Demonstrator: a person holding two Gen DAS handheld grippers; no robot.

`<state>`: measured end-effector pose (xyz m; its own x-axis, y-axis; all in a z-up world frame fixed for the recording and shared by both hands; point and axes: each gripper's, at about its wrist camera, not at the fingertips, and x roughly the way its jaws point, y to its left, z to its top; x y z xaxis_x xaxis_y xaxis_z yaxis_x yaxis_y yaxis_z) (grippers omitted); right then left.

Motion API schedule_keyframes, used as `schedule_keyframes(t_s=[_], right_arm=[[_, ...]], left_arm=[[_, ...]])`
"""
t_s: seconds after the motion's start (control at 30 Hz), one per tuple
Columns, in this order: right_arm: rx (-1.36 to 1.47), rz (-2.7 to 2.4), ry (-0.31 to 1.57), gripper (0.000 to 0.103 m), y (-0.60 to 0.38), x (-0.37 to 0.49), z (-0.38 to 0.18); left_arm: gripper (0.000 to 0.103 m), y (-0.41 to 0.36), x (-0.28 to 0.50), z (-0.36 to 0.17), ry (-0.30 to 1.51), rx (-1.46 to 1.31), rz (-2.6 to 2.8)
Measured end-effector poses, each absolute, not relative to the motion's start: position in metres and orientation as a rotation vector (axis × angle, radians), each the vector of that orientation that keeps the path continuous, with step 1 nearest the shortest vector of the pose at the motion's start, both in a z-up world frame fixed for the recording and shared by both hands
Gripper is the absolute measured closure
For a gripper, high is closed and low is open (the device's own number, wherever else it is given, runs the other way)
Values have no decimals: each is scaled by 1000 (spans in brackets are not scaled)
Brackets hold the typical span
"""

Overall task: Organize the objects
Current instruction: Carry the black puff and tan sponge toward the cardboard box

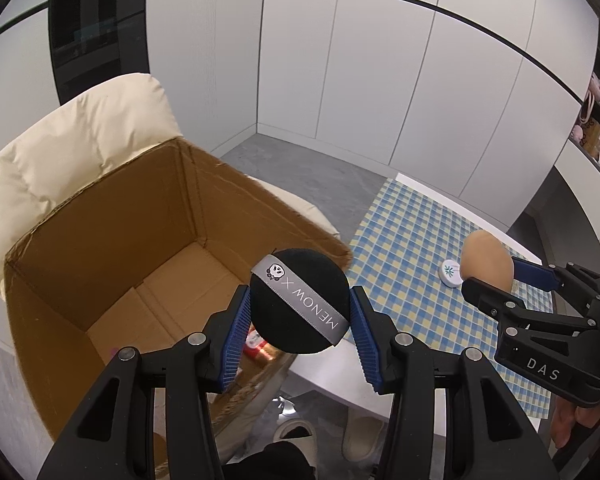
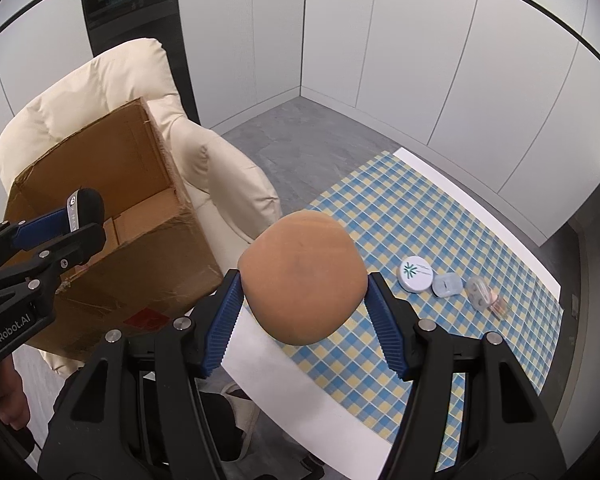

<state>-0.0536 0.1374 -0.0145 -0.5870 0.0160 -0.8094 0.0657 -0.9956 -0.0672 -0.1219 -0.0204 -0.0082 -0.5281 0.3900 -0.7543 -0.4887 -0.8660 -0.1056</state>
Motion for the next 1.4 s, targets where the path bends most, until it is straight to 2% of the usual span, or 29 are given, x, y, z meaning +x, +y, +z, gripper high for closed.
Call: schedule_keyframes(t_s=[1.2,1.3,1.37,1.4], right_arm=[[1312,-2626,270,38,37,-61,-16],[1306,-2617,279,38,31,-61,-16],[1302,-2612,284,38,28,-61,-16],[1299,-2610,287,38,25,-61,-16]], left_arm=[[54,-118,-133,-7,68,-1197,2551],[48,-123,-134,-9,71,-1212,2563],[37,-125,-134,-9,70,-1208,2572],[35,-125,-133,-9,75,-1202,2580]])
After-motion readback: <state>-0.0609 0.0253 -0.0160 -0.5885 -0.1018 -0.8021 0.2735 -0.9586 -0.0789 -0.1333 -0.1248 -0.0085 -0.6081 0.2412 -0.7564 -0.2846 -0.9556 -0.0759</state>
